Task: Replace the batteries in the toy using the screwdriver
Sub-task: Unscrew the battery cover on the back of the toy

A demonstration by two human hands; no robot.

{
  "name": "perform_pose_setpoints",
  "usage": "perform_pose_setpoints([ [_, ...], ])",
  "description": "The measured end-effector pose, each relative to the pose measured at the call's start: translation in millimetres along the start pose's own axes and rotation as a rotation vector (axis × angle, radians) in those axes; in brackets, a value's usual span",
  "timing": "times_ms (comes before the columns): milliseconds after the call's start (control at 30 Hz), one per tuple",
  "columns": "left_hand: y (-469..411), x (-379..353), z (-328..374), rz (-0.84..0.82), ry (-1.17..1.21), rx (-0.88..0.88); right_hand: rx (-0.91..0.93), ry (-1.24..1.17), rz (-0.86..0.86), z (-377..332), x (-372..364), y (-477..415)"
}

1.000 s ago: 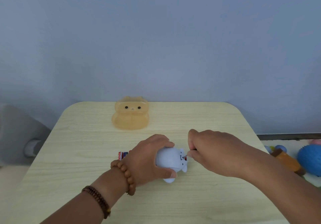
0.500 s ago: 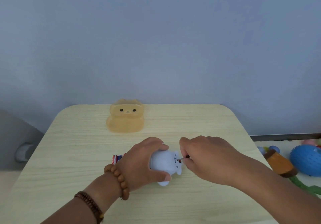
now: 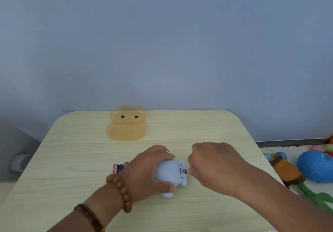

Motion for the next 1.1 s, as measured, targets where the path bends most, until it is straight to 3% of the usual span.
perform_pose_setpoints([
  [167,-0.1,2.5,-4.4,0.019,0.028,0.023,-0.168,-0.127,0.093,20.0,1.6,5.8],
  [400,1.1,3.0,-4.9,0.006,0.035,0.022,-0.505,-0.298,0.235,71.7,-59.2,8.9],
  [633,1.4,3.9,-6.7,-0.008,0.028,0.02,-0.49,-0.259,0.535,70.2,-78.6,10.1],
  [767,1.8,4.0,-7.7,-0.019,0.037,0.018,-0.461,-0.178,0.61,67.0,-82.8,7.7],
  [1100,4.4,8.6,-9.7,-0.041,0.004,0.023,-0.525,-0.253,0.502,66.1,-71.5,14.4],
])
Point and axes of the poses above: each hand's wrist, its own y-axis away from the middle knuckle, its own x-axis out of the back of the hand, z = x × y, the point moved 9 cm from there along -y, towards the middle knuckle, and after that the axes turned 1 degree about z, right-handed, at the moved point
